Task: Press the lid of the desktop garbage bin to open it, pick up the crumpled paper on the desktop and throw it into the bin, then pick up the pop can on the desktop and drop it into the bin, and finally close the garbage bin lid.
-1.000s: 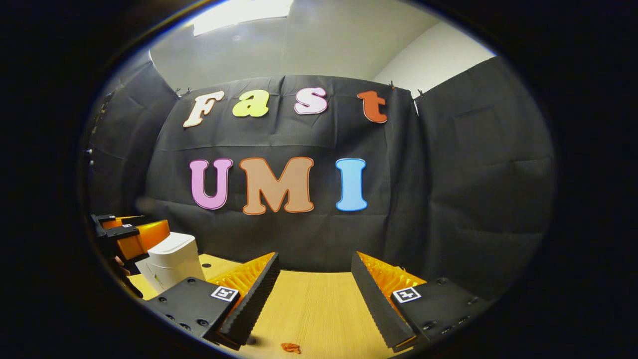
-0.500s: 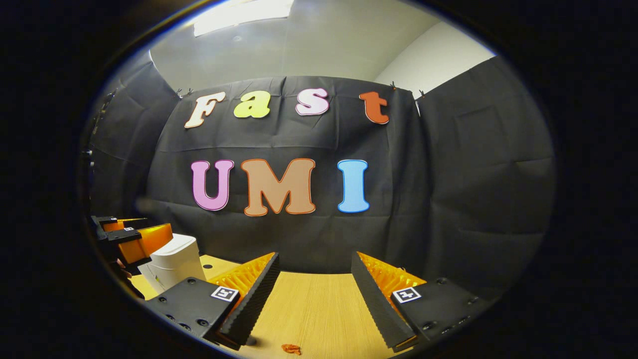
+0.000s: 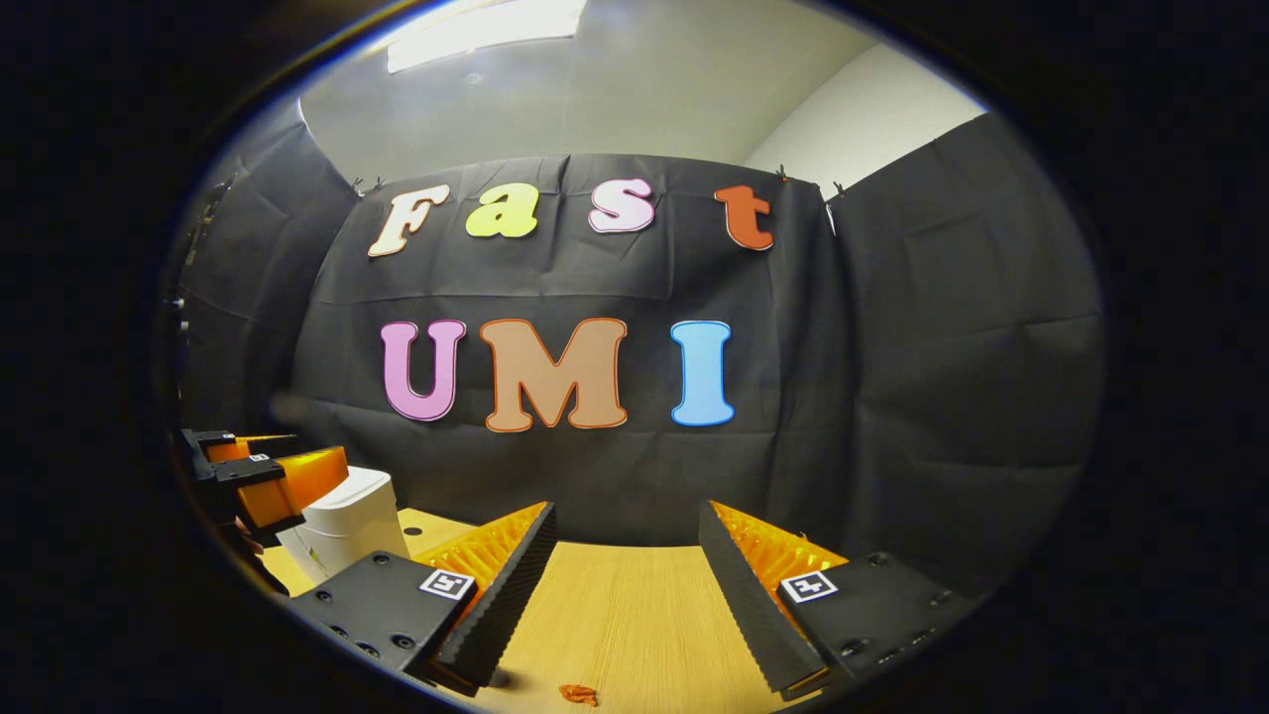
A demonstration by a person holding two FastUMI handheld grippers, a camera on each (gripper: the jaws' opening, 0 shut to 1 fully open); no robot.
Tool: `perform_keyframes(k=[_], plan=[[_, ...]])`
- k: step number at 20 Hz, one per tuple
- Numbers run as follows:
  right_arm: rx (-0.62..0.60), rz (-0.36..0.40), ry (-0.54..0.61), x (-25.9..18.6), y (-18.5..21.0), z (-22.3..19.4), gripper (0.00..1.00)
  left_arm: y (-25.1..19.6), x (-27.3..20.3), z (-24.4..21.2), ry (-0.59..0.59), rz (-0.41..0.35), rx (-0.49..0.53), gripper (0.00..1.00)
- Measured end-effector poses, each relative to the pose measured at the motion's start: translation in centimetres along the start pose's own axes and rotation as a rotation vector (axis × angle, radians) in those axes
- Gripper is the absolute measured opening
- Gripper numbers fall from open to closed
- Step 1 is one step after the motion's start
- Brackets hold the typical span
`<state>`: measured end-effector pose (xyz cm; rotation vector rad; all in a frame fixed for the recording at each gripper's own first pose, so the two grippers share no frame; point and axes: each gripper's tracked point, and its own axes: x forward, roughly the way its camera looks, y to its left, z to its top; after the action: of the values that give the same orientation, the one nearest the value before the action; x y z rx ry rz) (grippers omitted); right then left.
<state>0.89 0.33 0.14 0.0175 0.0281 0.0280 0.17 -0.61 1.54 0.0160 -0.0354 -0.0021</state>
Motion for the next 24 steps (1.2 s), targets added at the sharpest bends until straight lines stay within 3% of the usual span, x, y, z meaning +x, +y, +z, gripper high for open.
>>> perform_keyframes(k=[16,21,24], plan=[[-0.003,0.026,-0.018,-0.6,0.5,0.4,1.0,0.4,-0.7,0.4,-0.006,0.021,0.009,0.92],[0.0,0.039,-0.017,-0.7,0.6,0.2,1.0,0.7,-1.0,0.4,-0.004,0.032,0.034,0.69],[0.0,0.047,-0.016,-0.6,0.8,0.2,1.0,0.2,-1.2,-0.2,0.021,0.009,0.04,0.43]])
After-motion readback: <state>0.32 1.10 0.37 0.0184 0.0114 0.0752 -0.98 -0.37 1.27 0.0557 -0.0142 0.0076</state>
